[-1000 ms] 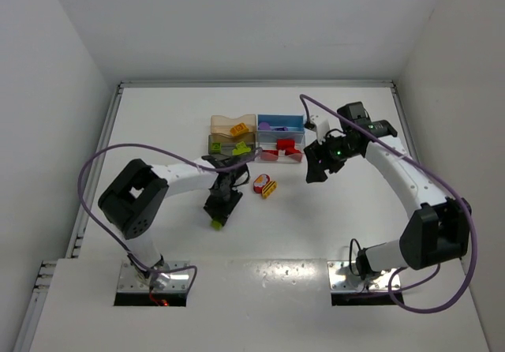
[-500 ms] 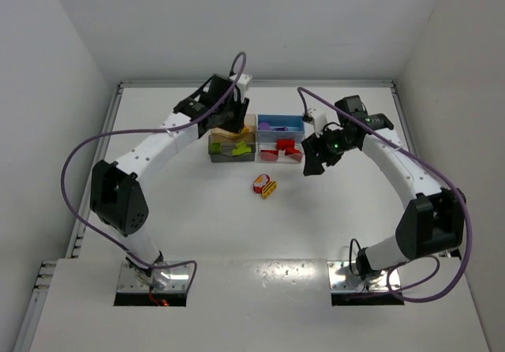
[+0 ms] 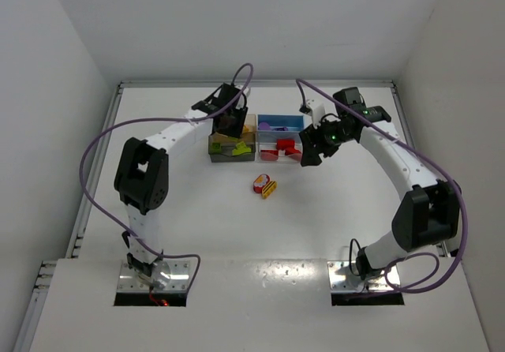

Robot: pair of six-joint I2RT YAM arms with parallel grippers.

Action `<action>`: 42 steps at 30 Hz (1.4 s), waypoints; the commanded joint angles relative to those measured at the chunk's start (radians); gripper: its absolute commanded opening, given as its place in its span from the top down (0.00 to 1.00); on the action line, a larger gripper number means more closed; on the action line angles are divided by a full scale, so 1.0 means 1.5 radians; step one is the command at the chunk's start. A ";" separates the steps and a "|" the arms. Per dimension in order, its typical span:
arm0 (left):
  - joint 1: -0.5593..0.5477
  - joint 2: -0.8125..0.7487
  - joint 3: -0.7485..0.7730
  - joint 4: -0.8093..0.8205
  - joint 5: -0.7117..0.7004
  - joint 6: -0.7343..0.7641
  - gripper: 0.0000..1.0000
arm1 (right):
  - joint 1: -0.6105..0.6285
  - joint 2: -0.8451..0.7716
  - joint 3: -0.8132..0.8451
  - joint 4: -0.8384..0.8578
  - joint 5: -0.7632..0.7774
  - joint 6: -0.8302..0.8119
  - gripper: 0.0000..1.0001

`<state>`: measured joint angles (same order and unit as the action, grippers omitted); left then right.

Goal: Sort the legos into containers by color

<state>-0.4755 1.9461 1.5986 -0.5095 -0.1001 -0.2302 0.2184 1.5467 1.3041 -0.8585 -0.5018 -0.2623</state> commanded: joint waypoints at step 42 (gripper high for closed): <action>-0.065 -0.137 -0.134 -0.166 0.582 0.883 0.24 | -0.217 -0.082 -0.119 0.085 -0.023 0.199 0.09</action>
<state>-0.5632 1.7039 1.3605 -0.8066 0.7307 0.9379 -0.0181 1.4750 1.1534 -0.7860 -0.5056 -0.1013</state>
